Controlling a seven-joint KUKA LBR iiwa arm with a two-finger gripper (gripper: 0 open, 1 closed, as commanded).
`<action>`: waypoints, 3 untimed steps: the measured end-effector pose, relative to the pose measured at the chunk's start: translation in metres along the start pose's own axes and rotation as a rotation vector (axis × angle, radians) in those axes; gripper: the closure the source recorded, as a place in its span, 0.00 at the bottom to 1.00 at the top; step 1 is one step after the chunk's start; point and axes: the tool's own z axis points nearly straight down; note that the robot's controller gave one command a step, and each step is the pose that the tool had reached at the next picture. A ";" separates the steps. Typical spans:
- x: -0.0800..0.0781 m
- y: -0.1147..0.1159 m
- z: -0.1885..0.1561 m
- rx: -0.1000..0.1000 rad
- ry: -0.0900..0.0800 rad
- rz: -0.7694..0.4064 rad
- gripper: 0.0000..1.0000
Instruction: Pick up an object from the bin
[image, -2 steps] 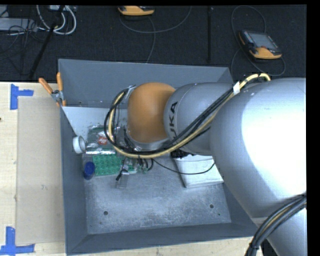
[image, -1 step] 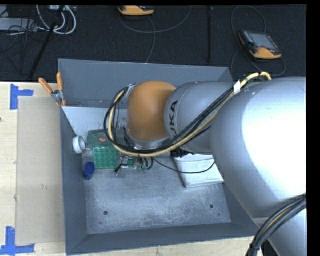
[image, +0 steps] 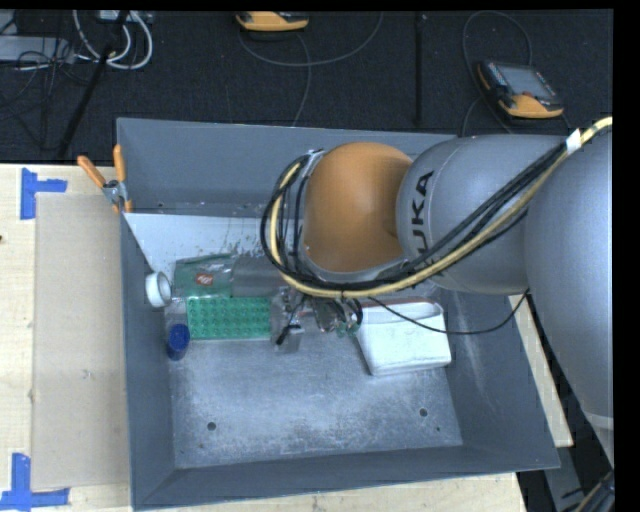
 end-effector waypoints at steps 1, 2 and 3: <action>0.005 0.050 -0.163 -0.003 -0.008 -0.034 1.00; 0.073 0.079 -0.108 0.000 0.011 0.085 1.00; 0.075 0.094 0.024 0.003 0.012 0.387 1.00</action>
Offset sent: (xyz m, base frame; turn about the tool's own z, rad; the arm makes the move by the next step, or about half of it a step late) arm -0.0131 0.0470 0.1583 -0.0307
